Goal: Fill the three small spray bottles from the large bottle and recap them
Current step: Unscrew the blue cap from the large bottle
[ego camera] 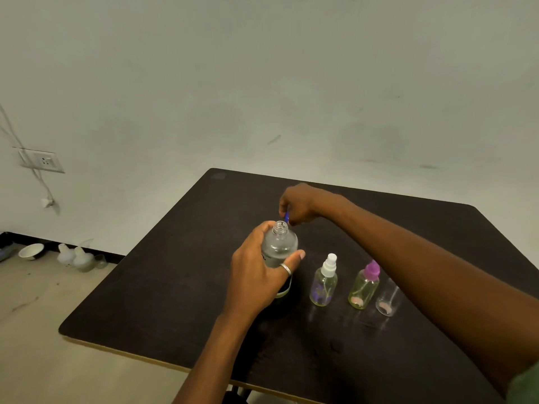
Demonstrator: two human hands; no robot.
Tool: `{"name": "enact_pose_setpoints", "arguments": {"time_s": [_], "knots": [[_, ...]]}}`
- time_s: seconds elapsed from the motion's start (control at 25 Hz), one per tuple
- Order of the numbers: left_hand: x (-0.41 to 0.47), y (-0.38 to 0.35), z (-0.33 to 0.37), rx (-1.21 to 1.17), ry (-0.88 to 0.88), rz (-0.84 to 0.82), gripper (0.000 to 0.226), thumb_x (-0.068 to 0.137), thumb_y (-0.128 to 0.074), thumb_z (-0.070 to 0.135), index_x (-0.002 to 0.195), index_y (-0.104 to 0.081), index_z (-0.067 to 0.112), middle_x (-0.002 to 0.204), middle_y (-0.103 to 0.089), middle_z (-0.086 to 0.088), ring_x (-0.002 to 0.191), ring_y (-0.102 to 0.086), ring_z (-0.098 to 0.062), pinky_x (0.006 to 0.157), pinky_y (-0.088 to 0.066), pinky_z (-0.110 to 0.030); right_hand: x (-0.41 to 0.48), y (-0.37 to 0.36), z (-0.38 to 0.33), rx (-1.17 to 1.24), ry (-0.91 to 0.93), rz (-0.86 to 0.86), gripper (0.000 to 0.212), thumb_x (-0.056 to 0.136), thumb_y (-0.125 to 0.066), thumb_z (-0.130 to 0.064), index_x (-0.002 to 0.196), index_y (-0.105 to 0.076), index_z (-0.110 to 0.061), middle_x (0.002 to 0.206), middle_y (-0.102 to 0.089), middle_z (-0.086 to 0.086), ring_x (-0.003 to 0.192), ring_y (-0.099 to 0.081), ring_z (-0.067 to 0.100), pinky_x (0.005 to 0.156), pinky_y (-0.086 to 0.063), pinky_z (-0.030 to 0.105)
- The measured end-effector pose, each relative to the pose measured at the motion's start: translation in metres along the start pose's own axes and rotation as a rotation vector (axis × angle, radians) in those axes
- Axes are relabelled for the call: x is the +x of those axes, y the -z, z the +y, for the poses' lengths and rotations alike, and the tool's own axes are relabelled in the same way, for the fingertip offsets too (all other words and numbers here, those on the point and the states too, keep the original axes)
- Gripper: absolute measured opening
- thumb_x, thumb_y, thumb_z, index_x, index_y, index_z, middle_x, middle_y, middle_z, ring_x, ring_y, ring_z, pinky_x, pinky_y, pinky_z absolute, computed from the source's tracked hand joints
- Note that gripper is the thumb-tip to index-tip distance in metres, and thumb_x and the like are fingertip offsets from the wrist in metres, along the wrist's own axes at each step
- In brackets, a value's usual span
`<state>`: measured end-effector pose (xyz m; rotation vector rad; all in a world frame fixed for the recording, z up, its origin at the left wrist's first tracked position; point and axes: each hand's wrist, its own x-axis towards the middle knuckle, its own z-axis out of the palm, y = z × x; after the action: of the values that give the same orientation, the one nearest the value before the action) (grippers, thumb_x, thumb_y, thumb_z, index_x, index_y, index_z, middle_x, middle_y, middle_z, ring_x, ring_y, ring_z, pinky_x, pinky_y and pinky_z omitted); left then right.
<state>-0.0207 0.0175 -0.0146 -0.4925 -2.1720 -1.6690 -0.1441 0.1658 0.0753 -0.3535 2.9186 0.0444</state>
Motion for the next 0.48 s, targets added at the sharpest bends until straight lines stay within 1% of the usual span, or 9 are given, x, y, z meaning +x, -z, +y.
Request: {"name": "enact_pose_setpoints", "arguments": {"time_s": [0.08,0.16,0.2,0.36,0.4,0.48], "knots": [[0.000,0.000,-0.002,0.001,-0.007,0.001,0.063,0.073,-0.085,0.042,0.127,-0.055,0.031,0.116,-0.064,0.017,0.108,-0.062,0.001,0.091,-0.051,-0.016,0.017,-0.020,0.003,-0.077,-0.007,-0.042,0.020,0.081,-0.069,-0.013,0.100,-0.071,-0.013,0.093,-0.072,0.005,0.083,-0.068,0.019,0.077,-0.056,0.032],[0.001,-0.001,-0.004,0.004,-0.007,-0.003,0.063,0.074,-0.085,0.042,0.128,-0.055,0.030,0.117,-0.064,0.017,0.109,-0.062,0.001,0.092,-0.052,-0.018,0.029,-0.035,0.007,-0.144,-0.006,-0.072,0.021,0.081,-0.069,-0.012,0.101,-0.071,-0.011,0.089,-0.069,0.006,0.081,-0.065,0.021,0.070,-0.052,0.030],[0.001,-0.001,-0.005,0.006,-0.007,-0.004,0.064,0.074,-0.085,0.042,0.129,-0.055,0.029,0.118,-0.064,0.016,0.109,-0.062,0.000,0.092,-0.053,-0.020,0.032,-0.040,0.008,-0.154,-0.009,-0.087,0.022,0.081,-0.069,-0.013,0.103,-0.070,-0.010,0.089,-0.068,0.006,0.081,-0.064,0.022,0.069,-0.051,0.029],[0.000,-0.001,-0.006,0.010,-0.008,0.005,0.066,0.074,-0.085,0.041,0.130,-0.055,0.027,0.118,-0.065,0.015,0.109,-0.063,-0.001,0.092,-0.053,-0.019,0.037,-0.050,0.013,-0.157,-0.008,-0.126,0.023,0.083,-0.071,-0.019,0.103,-0.069,-0.009,0.091,-0.068,0.007,0.083,-0.065,0.021,0.076,-0.054,0.032],[0.001,-0.001,-0.006,0.011,-0.009,0.005,0.065,0.074,-0.085,0.041,0.130,-0.055,0.027,0.118,-0.065,0.015,0.109,-0.063,-0.001,0.092,-0.052,-0.019,0.037,-0.051,0.015,-0.155,-0.006,-0.123,0.025,0.082,-0.071,-0.021,0.104,-0.069,-0.010,0.093,-0.068,0.006,0.084,-0.064,0.021,0.078,-0.054,0.033],[0.001,-0.001,-0.005,0.006,-0.004,-0.001,0.065,0.074,-0.086,0.039,0.129,-0.055,0.027,0.118,-0.065,0.015,0.109,-0.063,-0.001,0.091,-0.051,-0.017,0.033,-0.046,0.018,-0.119,-0.011,-0.106,0.035,0.081,-0.072,-0.027,0.113,-0.067,-0.014,0.103,-0.069,0.006,0.089,-0.064,0.022,0.083,-0.055,0.036]]}}
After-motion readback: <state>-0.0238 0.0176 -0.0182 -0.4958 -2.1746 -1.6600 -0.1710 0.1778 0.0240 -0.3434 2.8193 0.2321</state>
